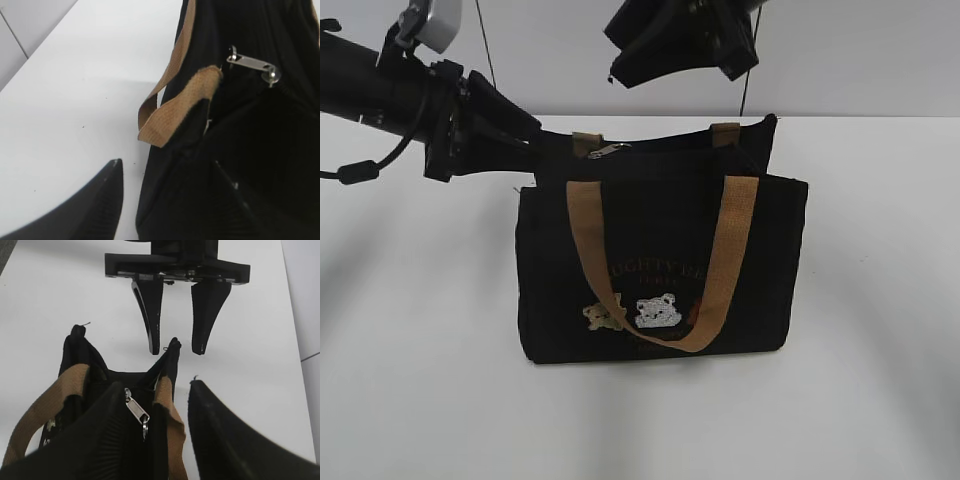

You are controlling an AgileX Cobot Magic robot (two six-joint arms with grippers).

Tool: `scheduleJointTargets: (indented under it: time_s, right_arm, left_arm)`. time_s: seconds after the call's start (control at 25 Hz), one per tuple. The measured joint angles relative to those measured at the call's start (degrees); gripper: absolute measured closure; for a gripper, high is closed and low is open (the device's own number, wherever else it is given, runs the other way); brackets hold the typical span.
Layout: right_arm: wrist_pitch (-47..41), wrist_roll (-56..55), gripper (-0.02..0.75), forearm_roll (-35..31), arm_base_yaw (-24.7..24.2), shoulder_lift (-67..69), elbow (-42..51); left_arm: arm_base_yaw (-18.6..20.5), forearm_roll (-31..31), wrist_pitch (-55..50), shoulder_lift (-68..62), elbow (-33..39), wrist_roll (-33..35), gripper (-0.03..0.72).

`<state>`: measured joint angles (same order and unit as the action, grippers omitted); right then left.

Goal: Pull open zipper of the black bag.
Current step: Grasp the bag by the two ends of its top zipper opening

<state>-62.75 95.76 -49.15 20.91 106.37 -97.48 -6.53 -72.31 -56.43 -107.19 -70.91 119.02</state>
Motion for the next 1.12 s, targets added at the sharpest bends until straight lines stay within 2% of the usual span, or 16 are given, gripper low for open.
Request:
scheduleJointTargets:
  time_s: [0.24,0.36,0.72,1.12]
  right_arm:
    - [0.00,0.39,0.429,-1.22,0.00,1.78,-0.06]
    - [0.00,-0.78,0.430,-1.92,0.00,2.66,-0.12]
    - [-0.19,-2.84,0.433,-2.14,0.00,4.78,-0.17]
    - [-1.93,-2.83,0.433,-2.41,0.00,8.47,-0.17]
  left_arm:
    - [-0.59,-1.49,0.10,-0.51,0.00,1.68,0.289]
    - [-1.16,-1.88,0.10,-0.96,-0.07,1.79,0.332]
    - [-1.47,-1.97,0.04,-1.08,-0.07,1.86,0.629]
    - [-1.47,-1.91,-0.01,-1.13,-0.07,1.97,0.634]
